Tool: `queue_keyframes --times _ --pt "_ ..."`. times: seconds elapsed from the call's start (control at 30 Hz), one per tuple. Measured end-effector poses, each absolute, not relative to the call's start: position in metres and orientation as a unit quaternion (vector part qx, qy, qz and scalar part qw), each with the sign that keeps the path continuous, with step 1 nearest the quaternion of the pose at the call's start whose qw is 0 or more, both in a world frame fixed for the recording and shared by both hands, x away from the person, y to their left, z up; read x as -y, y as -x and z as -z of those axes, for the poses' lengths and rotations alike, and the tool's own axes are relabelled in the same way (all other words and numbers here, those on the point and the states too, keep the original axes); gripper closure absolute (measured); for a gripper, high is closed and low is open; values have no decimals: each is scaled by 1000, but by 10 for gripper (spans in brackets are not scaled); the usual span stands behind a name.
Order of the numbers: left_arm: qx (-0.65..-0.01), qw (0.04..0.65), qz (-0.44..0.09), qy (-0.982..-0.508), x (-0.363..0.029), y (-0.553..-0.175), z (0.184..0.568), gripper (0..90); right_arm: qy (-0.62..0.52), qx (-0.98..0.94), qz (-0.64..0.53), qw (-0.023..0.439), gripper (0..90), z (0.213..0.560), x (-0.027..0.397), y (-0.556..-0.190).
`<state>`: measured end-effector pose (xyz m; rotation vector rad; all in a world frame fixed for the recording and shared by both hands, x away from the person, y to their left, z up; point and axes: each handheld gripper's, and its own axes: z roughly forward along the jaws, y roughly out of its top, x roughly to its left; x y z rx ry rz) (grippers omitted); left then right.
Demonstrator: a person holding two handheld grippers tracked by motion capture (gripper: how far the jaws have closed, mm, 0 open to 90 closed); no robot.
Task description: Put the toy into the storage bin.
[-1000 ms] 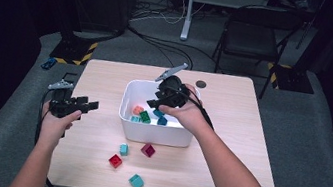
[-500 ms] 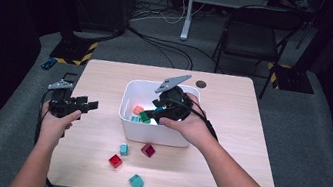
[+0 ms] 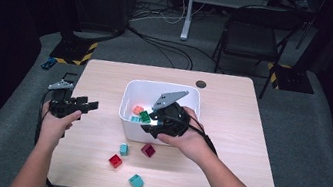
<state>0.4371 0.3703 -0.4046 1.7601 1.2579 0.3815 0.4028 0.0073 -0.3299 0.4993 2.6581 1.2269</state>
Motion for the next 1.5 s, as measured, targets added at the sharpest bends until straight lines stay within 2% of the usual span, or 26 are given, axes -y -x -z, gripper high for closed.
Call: queue_keyframes --times 0.73,1.17,1.5 --pt "-511 453 -153 -714 -370 -437 406 384 -157 -901 -397 79 515 397 -12 -371" --pt "-513 449 -152 -715 -368 -437 408 384 -147 -908 -389 56 498 442 -24 -355" --pt "-514 445 -152 -717 -367 -437 409 384 -147 -909 -388 42 483 460 -29 -346"
